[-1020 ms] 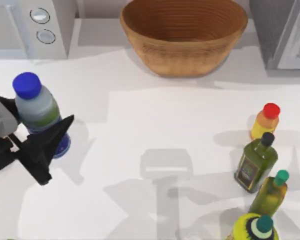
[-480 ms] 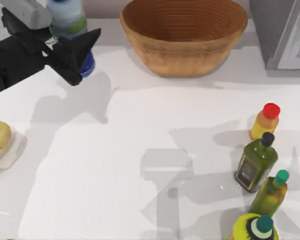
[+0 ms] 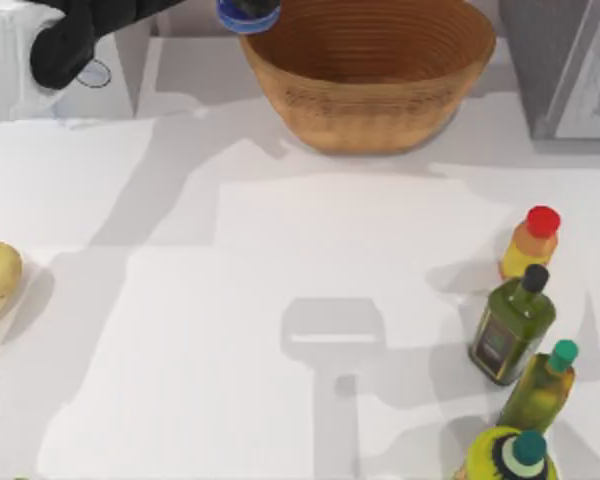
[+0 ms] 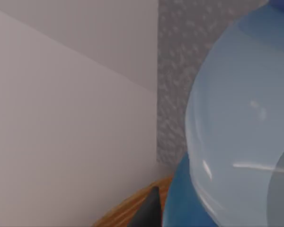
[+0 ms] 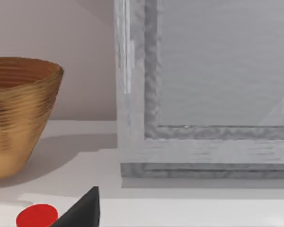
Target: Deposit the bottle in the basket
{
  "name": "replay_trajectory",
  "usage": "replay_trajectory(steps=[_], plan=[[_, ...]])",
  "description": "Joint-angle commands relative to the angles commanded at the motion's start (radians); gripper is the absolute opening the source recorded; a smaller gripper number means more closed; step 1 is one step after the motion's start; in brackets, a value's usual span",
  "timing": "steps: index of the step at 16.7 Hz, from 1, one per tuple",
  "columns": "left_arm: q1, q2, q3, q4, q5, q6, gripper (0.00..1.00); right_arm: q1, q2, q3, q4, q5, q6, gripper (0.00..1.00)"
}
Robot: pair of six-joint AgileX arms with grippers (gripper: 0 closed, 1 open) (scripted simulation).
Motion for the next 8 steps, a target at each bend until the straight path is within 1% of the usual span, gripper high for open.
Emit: replay_trajectory(steps=[4, 8], plan=[[-0.062, 0.159, 0.25, -0.093, -0.064, -0.006, 0.0, 0.0, 0.0, 0.0, 0.0, 0.0, 0.0, 1.0], [-0.103, 0.262, 0.418, -0.152, -0.106, -0.009, 0.0, 0.0, 0.0, 0.0, 0.0, 0.0, 0.0, 1.0]])
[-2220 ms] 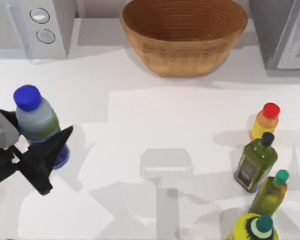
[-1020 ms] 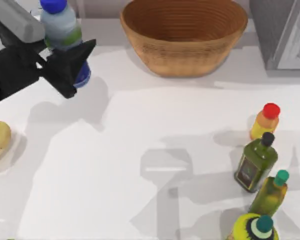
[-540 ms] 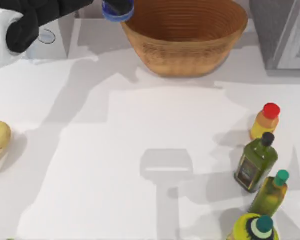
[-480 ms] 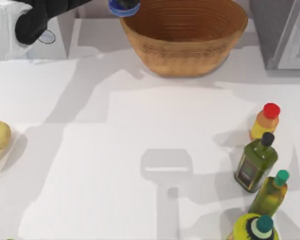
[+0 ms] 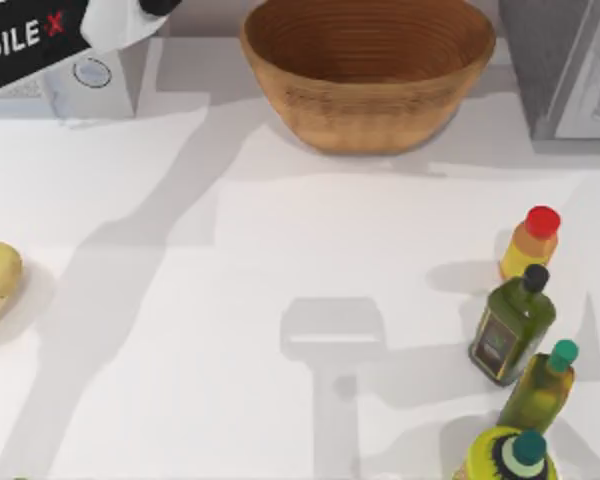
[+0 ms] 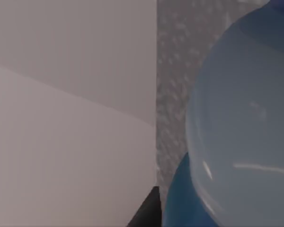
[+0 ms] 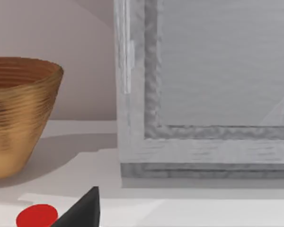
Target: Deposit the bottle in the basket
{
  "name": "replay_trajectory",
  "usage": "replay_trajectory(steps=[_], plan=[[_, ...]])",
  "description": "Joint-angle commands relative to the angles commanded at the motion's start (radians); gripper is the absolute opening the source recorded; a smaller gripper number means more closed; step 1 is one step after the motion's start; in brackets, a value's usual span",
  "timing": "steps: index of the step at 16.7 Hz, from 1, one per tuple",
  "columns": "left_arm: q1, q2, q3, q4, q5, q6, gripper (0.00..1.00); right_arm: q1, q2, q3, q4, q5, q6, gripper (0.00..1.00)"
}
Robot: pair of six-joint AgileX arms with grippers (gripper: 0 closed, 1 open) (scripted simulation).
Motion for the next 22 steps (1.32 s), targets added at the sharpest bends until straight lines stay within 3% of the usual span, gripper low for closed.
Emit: replay_trajectory(steps=[11, 22], plan=[[-0.011, 0.03, 0.069, -0.005, -0.01, 0.003, 0.0, 0.0, 0.0, 0.0, 0.0, 0.0, 0.0, 1.0], [-0.041, 0.229, 0.24, -0.005, -0.039, -0.006, 0.0, 0.0, 0.0, 0.0, 0.0, 0.0, 0.0, 1.0]])
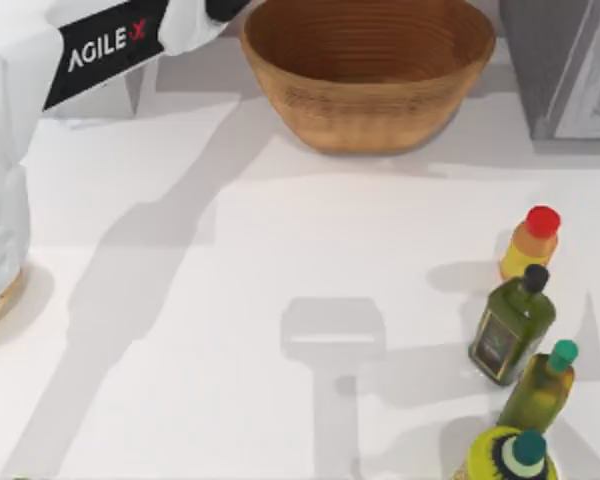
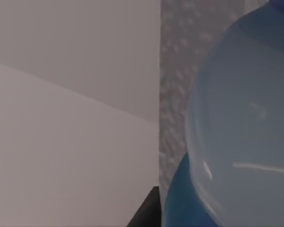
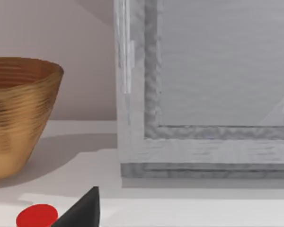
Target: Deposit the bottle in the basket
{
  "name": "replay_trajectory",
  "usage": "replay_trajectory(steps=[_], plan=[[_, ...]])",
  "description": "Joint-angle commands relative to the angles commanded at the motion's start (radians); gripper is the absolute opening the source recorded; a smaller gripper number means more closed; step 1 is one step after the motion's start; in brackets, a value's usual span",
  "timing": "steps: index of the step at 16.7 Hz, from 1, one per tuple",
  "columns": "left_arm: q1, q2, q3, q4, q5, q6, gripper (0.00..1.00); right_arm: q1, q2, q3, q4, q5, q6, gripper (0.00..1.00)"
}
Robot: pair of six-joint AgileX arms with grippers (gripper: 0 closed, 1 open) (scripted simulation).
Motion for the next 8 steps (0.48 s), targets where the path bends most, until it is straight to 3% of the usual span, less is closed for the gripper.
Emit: replay_trajectory(steps=[8], plan=[[-0.006, 0.033, 0.031, 0.002, -0.005, -0.001, 0.0, 0.0, 0.0, 0.0, 0.0, 0.0, 0.0, 1.0]])
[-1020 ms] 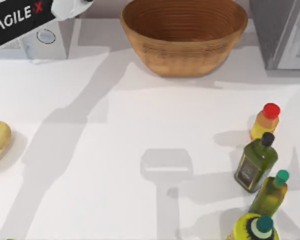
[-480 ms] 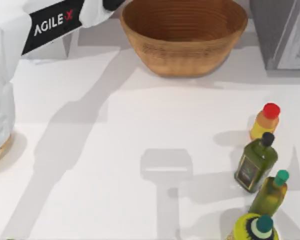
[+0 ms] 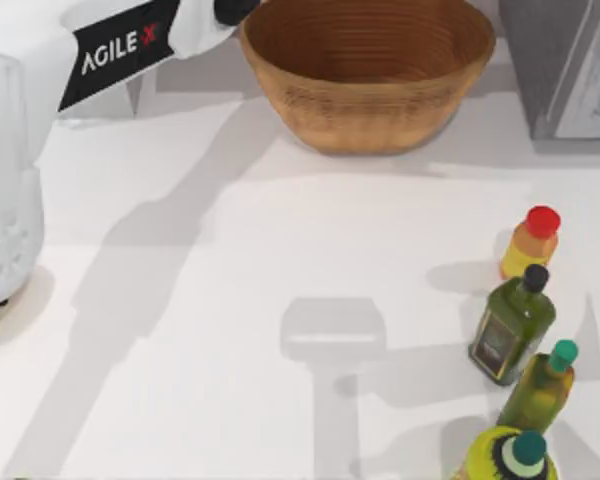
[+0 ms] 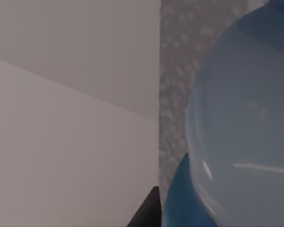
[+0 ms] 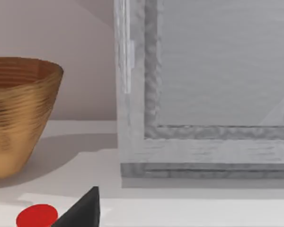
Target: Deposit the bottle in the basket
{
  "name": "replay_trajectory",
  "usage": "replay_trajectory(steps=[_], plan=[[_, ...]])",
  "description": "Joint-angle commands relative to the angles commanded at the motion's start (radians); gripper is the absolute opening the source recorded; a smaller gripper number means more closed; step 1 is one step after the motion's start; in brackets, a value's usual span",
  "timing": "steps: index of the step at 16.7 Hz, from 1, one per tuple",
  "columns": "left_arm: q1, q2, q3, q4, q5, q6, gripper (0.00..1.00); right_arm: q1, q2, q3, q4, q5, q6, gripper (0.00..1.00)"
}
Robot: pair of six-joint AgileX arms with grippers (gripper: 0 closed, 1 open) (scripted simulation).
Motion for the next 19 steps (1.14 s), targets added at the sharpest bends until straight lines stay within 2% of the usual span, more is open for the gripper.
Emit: replay_trajectory(steps=[13, 19], plan=[[0.0, 0.0, 0.0, 0.0, 0.0, 0.0, 0.98, 0.0, 0.0, 0.0, 0.0, 0.0, 0.0, 1.0], [0.0, 0.0, 0.0, 0.0, 0.0, 0.0, 1.0, 0.0, 0.0, 0.0, 0.0, 0.0, 0.0, 1.0]])
